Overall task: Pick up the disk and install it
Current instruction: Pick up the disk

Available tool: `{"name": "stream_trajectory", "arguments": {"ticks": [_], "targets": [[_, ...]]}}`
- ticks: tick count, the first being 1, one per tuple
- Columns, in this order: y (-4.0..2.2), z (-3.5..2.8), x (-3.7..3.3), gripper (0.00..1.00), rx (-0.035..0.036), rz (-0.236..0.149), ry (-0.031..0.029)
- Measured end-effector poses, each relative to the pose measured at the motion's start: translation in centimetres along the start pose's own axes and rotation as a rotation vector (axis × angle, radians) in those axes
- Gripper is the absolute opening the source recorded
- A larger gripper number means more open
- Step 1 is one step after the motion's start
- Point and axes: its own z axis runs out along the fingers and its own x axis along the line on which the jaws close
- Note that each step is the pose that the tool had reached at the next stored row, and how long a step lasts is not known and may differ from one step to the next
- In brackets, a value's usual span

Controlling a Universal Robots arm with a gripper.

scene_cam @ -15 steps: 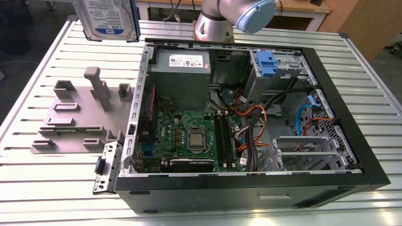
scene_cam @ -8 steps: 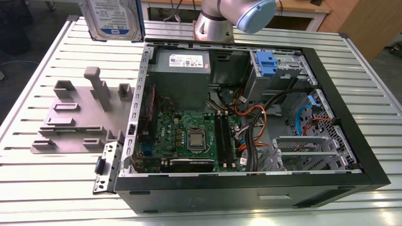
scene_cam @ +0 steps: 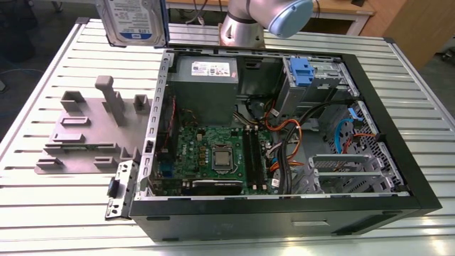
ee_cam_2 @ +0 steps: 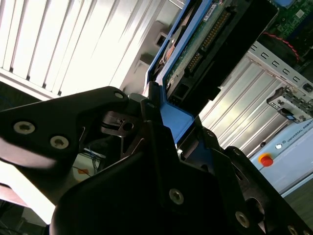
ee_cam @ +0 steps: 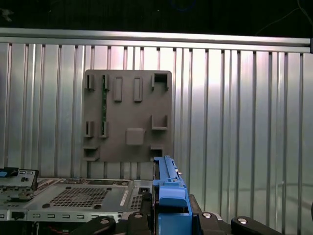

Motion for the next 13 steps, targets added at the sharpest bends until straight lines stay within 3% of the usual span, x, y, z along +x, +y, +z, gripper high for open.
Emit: {"name": "stream_trajectory", "arguments": {"ticks": [13], "targets": [[-1.12, -0.01, 0.01, 0.36, 0.0000, 0.000, 0.0000]]}}
